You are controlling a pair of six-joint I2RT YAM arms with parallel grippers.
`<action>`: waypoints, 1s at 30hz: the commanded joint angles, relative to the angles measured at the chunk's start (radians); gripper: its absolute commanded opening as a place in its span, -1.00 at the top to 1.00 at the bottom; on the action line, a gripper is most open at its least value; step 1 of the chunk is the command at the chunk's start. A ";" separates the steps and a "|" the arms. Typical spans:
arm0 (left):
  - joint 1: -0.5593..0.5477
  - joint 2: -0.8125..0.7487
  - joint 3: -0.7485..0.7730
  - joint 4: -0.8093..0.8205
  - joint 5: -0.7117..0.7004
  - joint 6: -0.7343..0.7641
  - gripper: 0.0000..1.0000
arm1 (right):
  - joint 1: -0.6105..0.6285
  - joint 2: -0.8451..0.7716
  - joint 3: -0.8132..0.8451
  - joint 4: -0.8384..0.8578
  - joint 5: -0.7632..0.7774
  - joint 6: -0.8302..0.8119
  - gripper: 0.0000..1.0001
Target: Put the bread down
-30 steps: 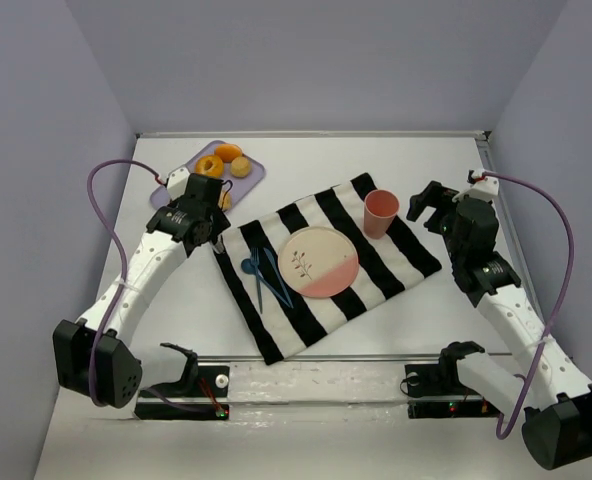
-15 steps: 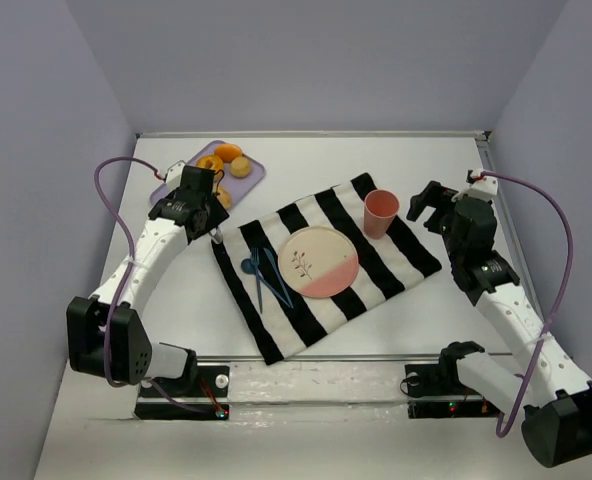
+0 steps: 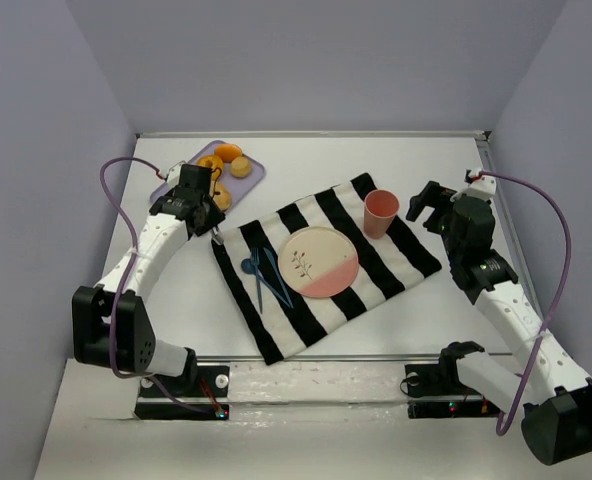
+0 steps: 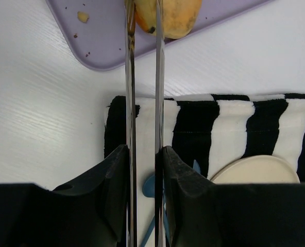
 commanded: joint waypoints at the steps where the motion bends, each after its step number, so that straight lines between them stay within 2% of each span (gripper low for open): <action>1: 0.004 -0.093 0.016 0.028 0.039 0.016 0.61 | -0.006 -0.025 0.001 0.058 0.020 -0.008 -0.99; 8: -0.018 -0.252 -0.035 0.074 0.129 0.064 0.89 | -0.006 -0.037 -0.002 0.058 0.011 -0.002 -0.99; 10: -0.039 -0.297 -0.050 0.119 0.160 0.097 0.88 | -0.006 -0.040 -0.002 0.058 0.008 -0.002 -0.99; 12: -0.082 -0.321 -0.047 0.135 0.270 0.120 0.89 | -0.006 -0.043 -0.002 0.058 0.006 -0.003 -0.99; 16: -0.200 -0.358 -0.048 0.133 0.335 0.142 0.89 | -0.006 -0.060 -0.009 0.058 0.011 -0.003 -0.99; 20: -0.304 -0.342 -0.047 0.112 0.448 0.203 0.88 | -0.006 -0.061 -0.007 0.058 0.003 -0.002 -0.99; 23: -0.364 -0.303 -0.015 0.002 0.464 0.231 0.89 | -0.006 -0.058 -0.007 0.060 0.008 -0.005 -0.99; 26: -0.441 -0.275 -0.021 -0.028 0.465 0.243 0.89 | -0.006 -0.064 -0.013 0.060 0.008 -0.003 -0.99; 30: -0.470 -0.251 -0.032 -0.077 0.423 0.243 0.89 | -0.006 -0.077 -0.018 0.058 0.002 -0.002 -0.99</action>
